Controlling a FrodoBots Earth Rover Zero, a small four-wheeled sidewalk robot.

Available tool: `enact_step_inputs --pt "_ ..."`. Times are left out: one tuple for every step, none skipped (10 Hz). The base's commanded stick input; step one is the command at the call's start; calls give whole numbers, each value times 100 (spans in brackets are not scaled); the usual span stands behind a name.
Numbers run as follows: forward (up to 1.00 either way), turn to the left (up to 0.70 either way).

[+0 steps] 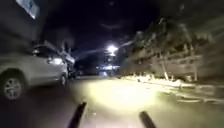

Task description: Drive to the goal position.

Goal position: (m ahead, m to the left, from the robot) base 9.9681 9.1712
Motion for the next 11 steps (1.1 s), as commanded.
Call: enact_step_inputs --pt "100 40" --pt "100 3" --pt "100 3" --pt "100 3" --pt "100 3" --pt "100 3" --pt "100 3" --pt "100 3" --pt "100 3" --pt "100 3" --pt "100 3"
